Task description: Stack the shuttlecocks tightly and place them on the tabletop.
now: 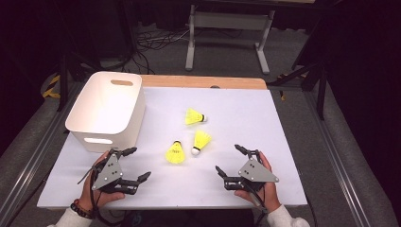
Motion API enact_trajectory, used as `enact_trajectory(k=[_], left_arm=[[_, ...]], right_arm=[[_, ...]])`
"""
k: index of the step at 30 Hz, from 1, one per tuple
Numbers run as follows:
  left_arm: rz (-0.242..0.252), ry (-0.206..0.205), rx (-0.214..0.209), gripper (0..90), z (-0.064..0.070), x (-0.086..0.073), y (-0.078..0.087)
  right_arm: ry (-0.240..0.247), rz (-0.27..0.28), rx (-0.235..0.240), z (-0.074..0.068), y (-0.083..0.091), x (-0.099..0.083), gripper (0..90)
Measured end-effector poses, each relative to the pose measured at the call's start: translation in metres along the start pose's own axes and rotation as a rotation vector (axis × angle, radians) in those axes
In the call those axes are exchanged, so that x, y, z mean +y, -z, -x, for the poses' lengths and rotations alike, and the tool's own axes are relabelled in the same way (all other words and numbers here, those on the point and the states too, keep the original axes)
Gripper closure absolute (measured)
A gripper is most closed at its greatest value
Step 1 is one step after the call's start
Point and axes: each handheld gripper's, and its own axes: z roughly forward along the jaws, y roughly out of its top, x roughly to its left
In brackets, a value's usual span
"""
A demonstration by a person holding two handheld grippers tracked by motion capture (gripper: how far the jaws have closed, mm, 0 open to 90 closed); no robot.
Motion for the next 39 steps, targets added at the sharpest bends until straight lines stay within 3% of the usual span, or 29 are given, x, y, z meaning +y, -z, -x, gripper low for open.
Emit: enact_trajectory(k=[4,5,6,8,11,13,17,22,24,30,35,37,39], left_arm=[[-0.012,-0.007,-0.016,13.5,0.003,0.002,-0.003],[-0.035,-0.007,-0.046,13.6,0.003,0.003,-0.008],[-0.035,-0.007,-0.046,12.6,0.003,0.003,-0.008],[-0.101,-0.021,-0.097,11.2,0.005,0.005,-0.019],[-0.147,-0.045,-0.118,10.7,0.010,0.007,-0.032],[-0.163,-0.077,-0.107,11.9,0.012,0.009,-0.040],[-0.164,-0.096,-0.096,14.7,0.011,0.015,-0.047],[-0.198,-0.148,-0.072,18.1,0.002,0.026,-0.070],[-0.199,-0.162,-0.080,20.0,-0.001,0.030,-0.078],[-0.225,-0.202,-0.096,32.7,-0.006,0.038,-0.097],[-0.223,-0.221,-0.112,48.3,-0.007,0.045,-0.105],[-0.242,-0.246,-0.098,52.4,-0.006,0.046,-0.108],[-0.239,-0.240,-0.116,58.2,-0.006,0.045,-0.109]], right_arm=[[0.023,-0.009,0.002,-0.001,-0.002,-0.001,11.1],[0.030,-0.012,0.000,-0.002,-0.002,-0.001,11.1],[0.033,-0.015,0.000,-0.001,-0.002,-0.001,11.1],[0.027,-0.018,-0.001,-0.001,-0.002,-0.001,11.1],[0.009,-0.020,0.000,0.002,-0.004,-0.001,11.3],[0.005,-0.021,0.004,0.003,-0.009,-0.001,11.3],[0.009,-0.037,0.016,0.002,-0.015,-0.002,11.4],[0.025,-0.050,0.005,0.001,-0.015,-0.004,12.6],[0.019,-0.049,-0.002,0.003,-0.014,-0.004,12.8],[0.017,-0.052,-0.028,0.004,-0.012,-0.006,14.6],[0.005,-0.051,-0.038,0.007,-0.010,-0.007,14.8],[0.008,-0.055,-0.034,0.006,-0.011,-0.007,14.8],[0.014,-0.056,-0.032,0.005,-0.011,-0.006,14.9]])
